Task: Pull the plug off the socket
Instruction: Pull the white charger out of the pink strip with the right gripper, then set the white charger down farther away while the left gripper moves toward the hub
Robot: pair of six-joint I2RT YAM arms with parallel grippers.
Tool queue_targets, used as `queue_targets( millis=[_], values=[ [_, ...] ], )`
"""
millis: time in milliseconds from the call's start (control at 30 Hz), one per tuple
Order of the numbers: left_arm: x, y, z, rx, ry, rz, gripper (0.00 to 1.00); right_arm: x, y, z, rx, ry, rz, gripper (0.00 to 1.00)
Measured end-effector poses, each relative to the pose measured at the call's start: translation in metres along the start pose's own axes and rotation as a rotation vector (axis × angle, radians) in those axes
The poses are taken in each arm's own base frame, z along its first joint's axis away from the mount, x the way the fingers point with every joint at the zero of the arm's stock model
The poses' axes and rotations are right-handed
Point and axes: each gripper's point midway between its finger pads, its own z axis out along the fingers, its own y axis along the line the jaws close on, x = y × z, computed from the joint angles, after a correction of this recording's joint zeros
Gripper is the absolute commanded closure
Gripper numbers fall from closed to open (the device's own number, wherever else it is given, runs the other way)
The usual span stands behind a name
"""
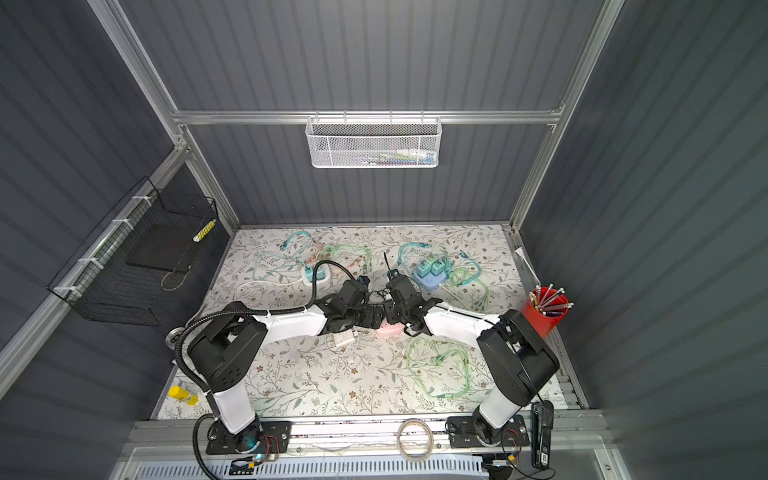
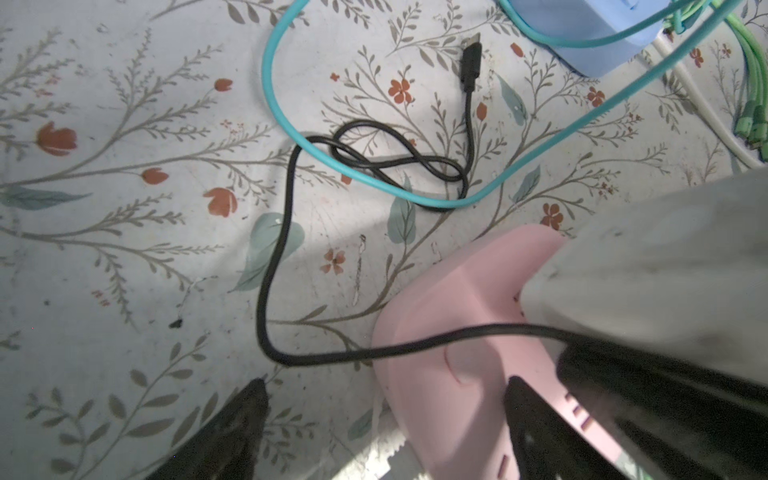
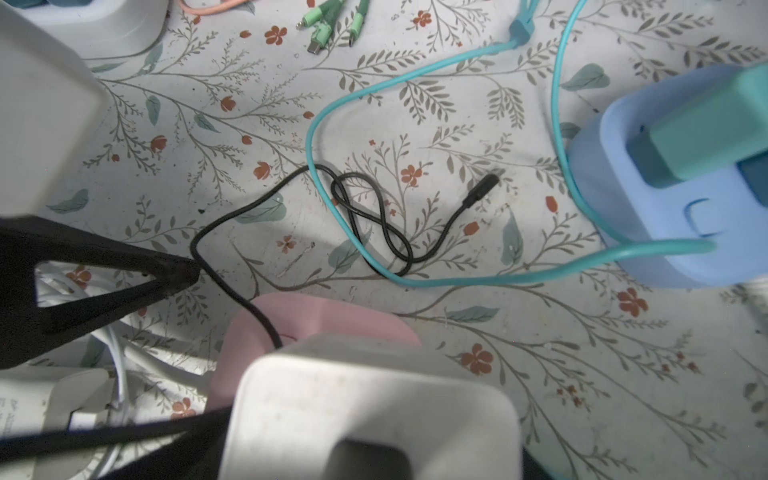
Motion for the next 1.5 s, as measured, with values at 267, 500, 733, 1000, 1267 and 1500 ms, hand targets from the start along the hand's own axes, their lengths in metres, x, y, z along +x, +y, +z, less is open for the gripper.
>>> queue_targets(
  millis=[267, 500, 733, 1000, 1267, 1500],
  values=[
    [0.001, 0.0, -0.002, -0.003, 0.004, 0.014, 0.11, -0.017, -0.005, -0.004, 0.005, -0.018, 0.005, 0.82],
    [0.007, 0.004, -0.01, -0.014, 0.029, 0.023, 0.11, -0.029, -0.005, -0.005, -0.021, 0.005, 0.009, 0.8],
    [0.012, 0.005, -0.015, -0.02, 0.052, 0.025, 0.1, -0.045, 0.002, 0.009, -0.056, 0.041, 0.012, 0.8],
    [0.021, 0.013, -0.026, -0.066, 0.086, 0.031, 0.0, -0.053, 0.005, 0.03, -0.097, 0.121, 0.03, 0.8],
    [0.019, 0.024, -0.035, -0.145, 0.104, 0.052, 0.0, -0.053, -0.003, 0.041, -0.14, 0.207, 0.091, 0.78],
    [-0.004, 0.03, -0.049, -0.162, 0.051, 0.039, 0.0, -0.037, -0.009, 0.05, -0.163, 0.308, 0.137, 0.75]
  ],
)
